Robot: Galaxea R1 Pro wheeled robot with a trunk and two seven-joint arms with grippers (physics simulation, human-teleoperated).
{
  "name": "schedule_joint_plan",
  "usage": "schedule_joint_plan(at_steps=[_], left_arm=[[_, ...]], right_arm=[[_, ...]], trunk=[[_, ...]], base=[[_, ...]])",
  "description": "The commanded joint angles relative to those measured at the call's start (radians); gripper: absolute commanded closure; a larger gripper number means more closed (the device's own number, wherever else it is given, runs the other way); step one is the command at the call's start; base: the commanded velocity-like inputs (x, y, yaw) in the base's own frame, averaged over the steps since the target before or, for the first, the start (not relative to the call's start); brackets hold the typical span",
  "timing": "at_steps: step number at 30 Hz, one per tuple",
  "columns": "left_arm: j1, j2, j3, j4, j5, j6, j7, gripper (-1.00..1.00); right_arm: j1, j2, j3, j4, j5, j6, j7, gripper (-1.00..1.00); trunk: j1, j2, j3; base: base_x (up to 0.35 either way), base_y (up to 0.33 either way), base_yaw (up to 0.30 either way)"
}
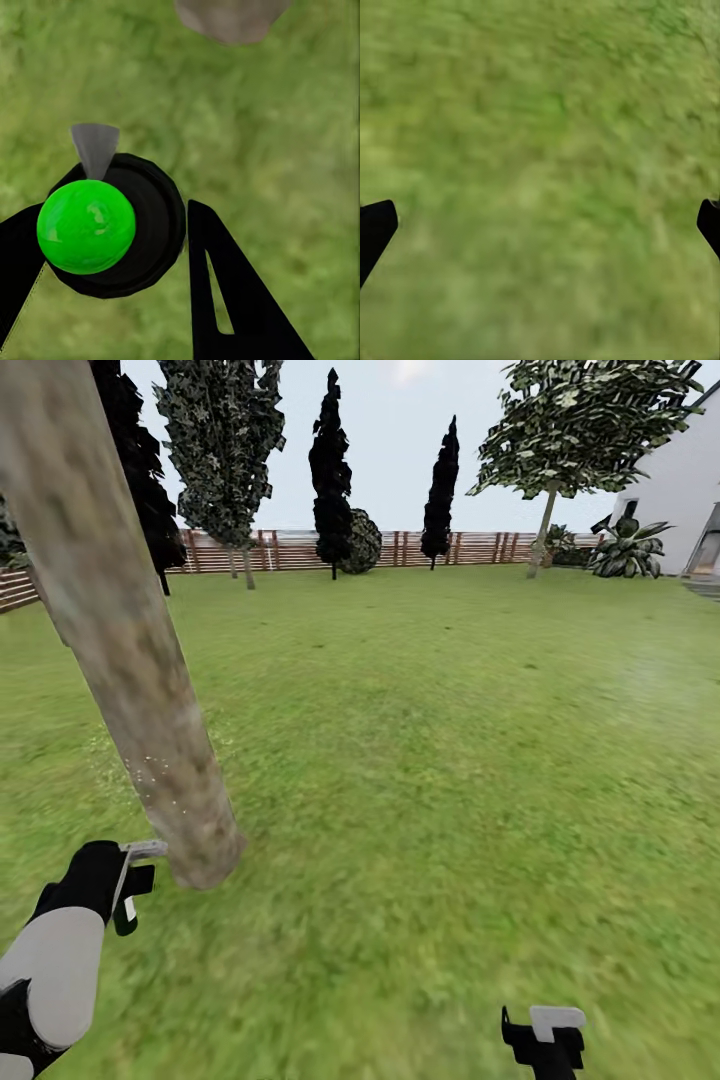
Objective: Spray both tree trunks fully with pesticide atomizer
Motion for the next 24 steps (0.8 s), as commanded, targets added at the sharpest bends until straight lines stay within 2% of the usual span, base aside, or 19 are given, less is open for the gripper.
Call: schedule_joint_plan(at_steps=[1,5,13,19,24], left_arm=[[0.000,0.000,0.001,0.001,-0.002,-0.006,-0.001,1.00],[0.002,0.001,0.003,0.011,-0.001,-0.015,-0.002,1.00],[0.011,0.000,0.003,0.013,-0.002,-0.017,-0.002,1.00],[0.012,0.001,0.003,0.003,-0.002,-0.016,-0.002,1.00],[0.012,0.001,0.003,0.003,-0.002,-0.016,-0.001,1.00]], right_arm=[[0.000,0.000,0.000,-0.001,0.000,0.000,0.000,-1.00],[0.000,0.000,0.000,0.000,0.000,0.001,0.000,-1.00],[0.000,0.000,-0.001,0.000,0.000,0.002,0.000,-1.00],[0.000,0.000,0.000,0.000,-0.001,0.002,0.000,-1.00],[0.000,0.002,0.000,0.000,-0.001,0.002,0.000,-1.00]], trunk=[[0.000,0.000,0.000],[0.000,0.000,0.000],[0.000,0.000,0.000],[0.000,0.000,0.000],[0.000,0.000,0.000]], base=[[0.000,0.000,0.270],[0.046,0.000,0.229],[0.299,-0.017,0.009],[0.114,-0.227,0.012],[0.001,-0.274,0.249]])
